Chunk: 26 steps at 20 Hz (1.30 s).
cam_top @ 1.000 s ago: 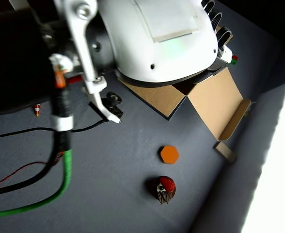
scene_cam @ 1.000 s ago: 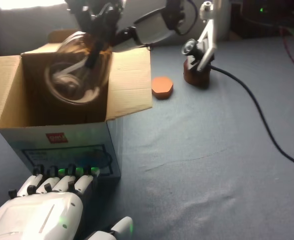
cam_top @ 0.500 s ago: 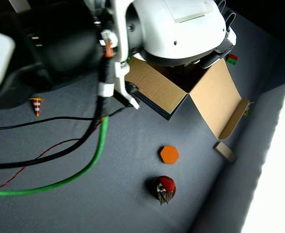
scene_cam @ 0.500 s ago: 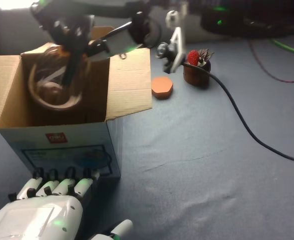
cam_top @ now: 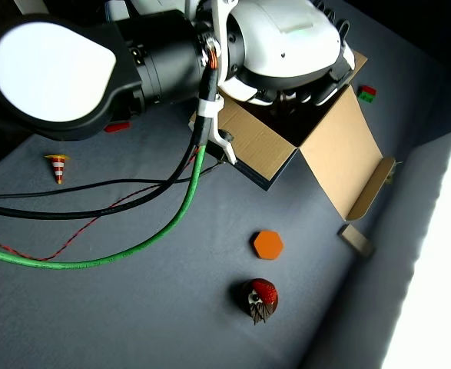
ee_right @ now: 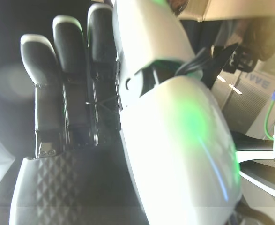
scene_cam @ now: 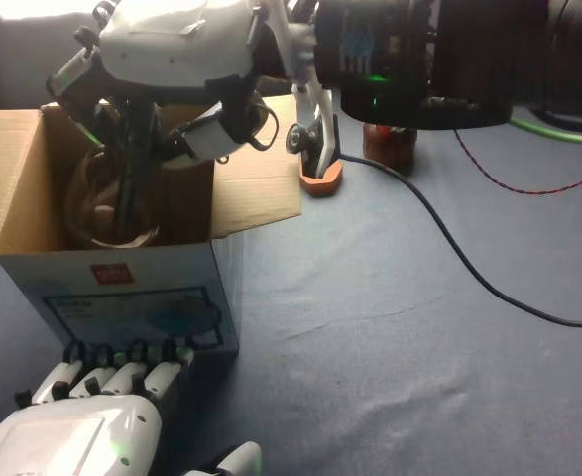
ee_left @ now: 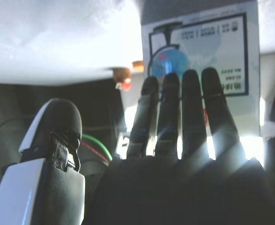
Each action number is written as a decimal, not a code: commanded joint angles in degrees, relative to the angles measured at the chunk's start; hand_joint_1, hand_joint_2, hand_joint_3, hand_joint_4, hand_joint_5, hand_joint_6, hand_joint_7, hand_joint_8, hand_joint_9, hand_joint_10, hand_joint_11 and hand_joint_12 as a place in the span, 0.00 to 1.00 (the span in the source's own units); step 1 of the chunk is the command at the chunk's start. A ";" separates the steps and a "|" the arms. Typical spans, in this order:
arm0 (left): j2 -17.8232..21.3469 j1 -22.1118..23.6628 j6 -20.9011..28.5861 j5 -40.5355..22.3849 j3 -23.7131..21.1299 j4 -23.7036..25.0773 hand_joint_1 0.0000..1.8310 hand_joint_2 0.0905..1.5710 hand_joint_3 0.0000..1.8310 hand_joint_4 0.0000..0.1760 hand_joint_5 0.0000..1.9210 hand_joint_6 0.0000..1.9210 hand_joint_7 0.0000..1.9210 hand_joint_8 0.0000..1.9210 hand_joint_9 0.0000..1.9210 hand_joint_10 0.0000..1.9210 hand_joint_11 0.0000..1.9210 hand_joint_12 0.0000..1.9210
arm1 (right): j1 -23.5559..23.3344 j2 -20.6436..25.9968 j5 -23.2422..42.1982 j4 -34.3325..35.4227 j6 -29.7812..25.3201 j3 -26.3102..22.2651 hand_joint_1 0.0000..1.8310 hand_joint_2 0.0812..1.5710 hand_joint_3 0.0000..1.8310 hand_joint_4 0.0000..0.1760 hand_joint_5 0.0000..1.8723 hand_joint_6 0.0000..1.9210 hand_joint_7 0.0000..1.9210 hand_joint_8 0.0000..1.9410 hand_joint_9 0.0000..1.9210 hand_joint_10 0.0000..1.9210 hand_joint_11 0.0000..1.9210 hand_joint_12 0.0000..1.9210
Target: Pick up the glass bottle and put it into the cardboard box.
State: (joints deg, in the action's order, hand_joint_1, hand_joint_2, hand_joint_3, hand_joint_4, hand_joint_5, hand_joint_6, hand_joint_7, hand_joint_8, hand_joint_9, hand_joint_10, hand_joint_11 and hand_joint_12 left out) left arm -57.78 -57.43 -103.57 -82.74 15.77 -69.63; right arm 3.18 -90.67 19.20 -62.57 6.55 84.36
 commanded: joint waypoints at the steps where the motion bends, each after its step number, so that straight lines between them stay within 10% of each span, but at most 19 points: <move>1: -0.15 0.26 0.37 -3.83 -0.08 4.69 0.03 0.79 0.00 0.06 0.08 0.00 0.09 0.00 0.09 0.00 0.00 0.27 | 0.03 -0.21 2.34 2.07 0.42 0.25 0.74 0.72 0.00 0.00 0.40 0.67 0.52 0.52 0.43 0.70 0.30 0.87; 10: -0.15 0.27 0.62 -3.47 -0.11 4.68 0.03 0.79 0.00 0.06 0.09 0.00 0.09 0.00 0.09 0.00 0.00 0.27 | 0.72 -1.09 -1.15 16.92 17.47 0.51 0.74 0.72 0.00 0.00 0.41 0.67 0.52 0.52 0.43 0.70 0.30 0.87; 26: -0.11 -0.47 1.35 -3.47 -0.38 4.66 0.03 0.79 0.00 0.05 0.09 0.00 0.10 0.00 0.10 0.00 0.00 0.30 | 0.97 -1.37 -1.32 20.22 20.72 0.37 0.66 0.77 0.00 0.00 0.35 0.76 0.46 0.61 0.37 0.65 0.23 0.89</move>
State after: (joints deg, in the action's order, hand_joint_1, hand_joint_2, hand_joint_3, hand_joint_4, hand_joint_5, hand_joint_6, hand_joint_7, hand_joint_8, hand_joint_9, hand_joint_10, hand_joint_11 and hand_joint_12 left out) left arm -57.76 -58.11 -102.50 -82.21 15.57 -69.45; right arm 4.58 -92.33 12.49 -43.31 27.11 84.79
